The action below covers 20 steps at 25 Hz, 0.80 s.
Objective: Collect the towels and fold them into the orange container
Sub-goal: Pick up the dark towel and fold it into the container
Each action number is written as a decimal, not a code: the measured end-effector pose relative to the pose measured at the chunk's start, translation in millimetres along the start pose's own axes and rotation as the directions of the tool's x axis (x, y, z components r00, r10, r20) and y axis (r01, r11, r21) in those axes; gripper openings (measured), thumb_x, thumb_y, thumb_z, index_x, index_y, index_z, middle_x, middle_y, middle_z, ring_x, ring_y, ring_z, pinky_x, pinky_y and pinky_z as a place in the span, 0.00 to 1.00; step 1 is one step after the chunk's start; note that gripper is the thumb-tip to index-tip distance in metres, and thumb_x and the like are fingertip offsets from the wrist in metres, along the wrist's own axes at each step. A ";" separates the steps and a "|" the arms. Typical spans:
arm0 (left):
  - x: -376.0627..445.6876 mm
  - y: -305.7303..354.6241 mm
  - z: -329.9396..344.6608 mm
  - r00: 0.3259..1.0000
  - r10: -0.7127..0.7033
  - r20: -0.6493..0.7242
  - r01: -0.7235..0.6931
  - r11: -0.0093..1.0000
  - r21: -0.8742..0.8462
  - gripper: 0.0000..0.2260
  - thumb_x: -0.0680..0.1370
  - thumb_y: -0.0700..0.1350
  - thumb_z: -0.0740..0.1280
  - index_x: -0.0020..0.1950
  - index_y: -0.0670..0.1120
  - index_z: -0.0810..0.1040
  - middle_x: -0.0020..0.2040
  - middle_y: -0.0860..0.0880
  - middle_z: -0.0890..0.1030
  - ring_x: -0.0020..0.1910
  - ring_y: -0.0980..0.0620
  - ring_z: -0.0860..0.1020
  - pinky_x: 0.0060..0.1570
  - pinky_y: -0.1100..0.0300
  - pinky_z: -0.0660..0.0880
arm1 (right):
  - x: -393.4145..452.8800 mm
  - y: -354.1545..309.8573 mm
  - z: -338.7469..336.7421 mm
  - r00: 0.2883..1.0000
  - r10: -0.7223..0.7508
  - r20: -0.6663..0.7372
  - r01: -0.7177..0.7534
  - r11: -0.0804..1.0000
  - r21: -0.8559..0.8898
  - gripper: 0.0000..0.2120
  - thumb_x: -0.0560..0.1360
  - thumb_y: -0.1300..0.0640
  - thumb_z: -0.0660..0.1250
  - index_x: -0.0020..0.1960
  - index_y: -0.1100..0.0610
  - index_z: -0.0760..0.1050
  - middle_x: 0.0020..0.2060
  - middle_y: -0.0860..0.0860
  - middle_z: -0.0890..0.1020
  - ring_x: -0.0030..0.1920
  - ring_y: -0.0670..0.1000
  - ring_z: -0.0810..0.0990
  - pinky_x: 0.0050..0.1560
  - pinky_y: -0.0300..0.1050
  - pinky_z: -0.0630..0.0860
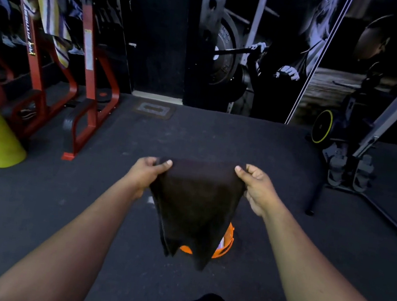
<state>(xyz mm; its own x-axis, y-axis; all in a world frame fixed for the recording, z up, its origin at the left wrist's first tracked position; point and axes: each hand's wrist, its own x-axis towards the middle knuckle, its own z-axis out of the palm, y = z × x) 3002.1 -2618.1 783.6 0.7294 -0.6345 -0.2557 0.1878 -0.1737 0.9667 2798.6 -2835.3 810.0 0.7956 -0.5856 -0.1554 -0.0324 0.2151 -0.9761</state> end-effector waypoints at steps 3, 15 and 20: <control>5.9 24.5 6.5 0.995 0.080 -0.058 -0.090 0.976 -0.196 0.07 0.81 0.42 0.70 0.55 0.40 0.82 0.49 0.42 0.87 0.48 0.46 0.84 0.46 0.57 0.83 | -5.5 7.5 1.9 0.989 0.101 0.110 -0.077 0.976 -0.203 0.05 0.80 0.63 0.67 0.48 0.55 0.80 0.40 0.46 0.87 0.41 0.44 0.85 0.37 0.34 0.78; -3.0 44.8 -4.9 0.994 0.065 0.082 -0.083 0.967 0.239 0.05 0.79 0.42 0.73 0.55 0.45 0.83 0.48 0.47 0.87 0.48 0.51 0.85 0.49 0.60 0.81 | 5.3 -2.7 -12.4 0.997 -0.029 -0.074 0.011 0.972 -0.234 0.06 0.78 0.64 0.71 0.44 0.56 0.79 0.39 0.48 0.86 0.39 0.44 0.84 0.38 0.36 0.79; 12.7 48.0 -3.7 0.938 0.189 -0.291 0.028 0.794 0.607 0.11 0.74 0.48 0.78 0.46 0.42 0.81 0.42 0.46 0.83 0.42 0.47 0.81 0.43 0.53 0.79 | 17.1 -1.5 -13.4 0.989 -0.022 -0.146 -0.011 0.976 -0.217 0.12 0.72 0.61 0.78 0.52 0.60 0.80 0.50 0.57 0.87 0.49 0.53 0.86 0.45 0.43 0.83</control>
<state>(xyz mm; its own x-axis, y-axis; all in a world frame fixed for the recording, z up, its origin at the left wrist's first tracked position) 3022.8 -2631.8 826.9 0.9109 -0.4089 -0.0548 -0.2298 -0.6134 0.7556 2804.2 -2856.2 806.8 0.6995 -0.6977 -0.1548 -0.1714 0.0466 -0.9841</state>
